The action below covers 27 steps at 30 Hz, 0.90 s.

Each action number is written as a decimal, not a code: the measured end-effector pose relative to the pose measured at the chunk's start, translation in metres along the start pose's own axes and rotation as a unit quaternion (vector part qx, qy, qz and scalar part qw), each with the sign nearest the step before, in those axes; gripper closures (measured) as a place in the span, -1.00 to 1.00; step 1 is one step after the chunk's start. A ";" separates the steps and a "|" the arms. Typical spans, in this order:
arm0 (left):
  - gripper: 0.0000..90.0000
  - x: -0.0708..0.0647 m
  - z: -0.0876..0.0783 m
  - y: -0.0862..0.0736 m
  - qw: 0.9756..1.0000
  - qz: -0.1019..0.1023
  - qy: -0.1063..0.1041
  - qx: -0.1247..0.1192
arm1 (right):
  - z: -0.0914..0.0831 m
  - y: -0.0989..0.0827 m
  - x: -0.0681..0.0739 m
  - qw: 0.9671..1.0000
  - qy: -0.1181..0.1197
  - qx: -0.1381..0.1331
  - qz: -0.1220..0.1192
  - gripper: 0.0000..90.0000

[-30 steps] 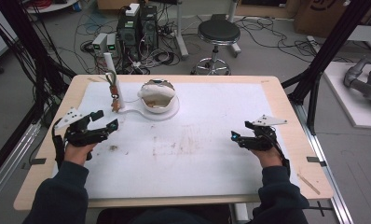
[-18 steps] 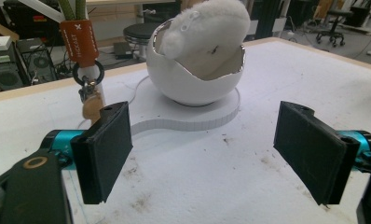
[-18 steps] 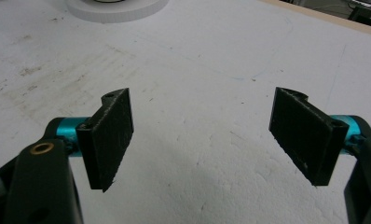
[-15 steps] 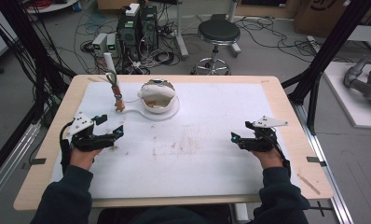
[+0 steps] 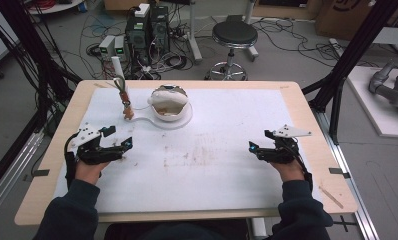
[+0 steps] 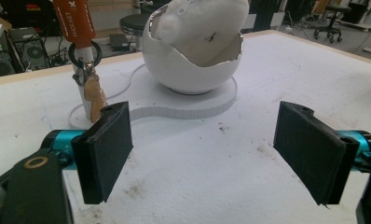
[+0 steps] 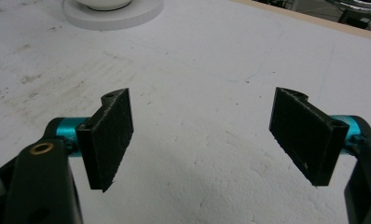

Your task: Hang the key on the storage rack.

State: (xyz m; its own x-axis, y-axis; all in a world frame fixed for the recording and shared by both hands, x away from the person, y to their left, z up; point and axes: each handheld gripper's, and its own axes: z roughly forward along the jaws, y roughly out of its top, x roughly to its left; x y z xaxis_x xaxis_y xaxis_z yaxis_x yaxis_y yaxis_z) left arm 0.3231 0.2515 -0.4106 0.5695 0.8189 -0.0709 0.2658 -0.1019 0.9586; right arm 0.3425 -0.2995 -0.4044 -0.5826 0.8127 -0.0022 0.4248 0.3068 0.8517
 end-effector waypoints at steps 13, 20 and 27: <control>-0.55 0.002 0.001 -0.001 1.000 -0.001 0.000 0.007 | 0.000 -0.002 -0.001 1.000 -0.001 -0.001 0.003 -0.51; -0.55 0.003 0.000 0.000 1.000 -0.002 0.007 -0.003 | -0.001 -0.002 -0.001 1.000 -0.002 0.000 0.004 -0.52; -0.55 0.004 0.000 -0.001 1.000 -0.006 0.010 -0.002 | 0.000 -0.002 -0.002 1.000 -0.001 0.000 0.007 -0.51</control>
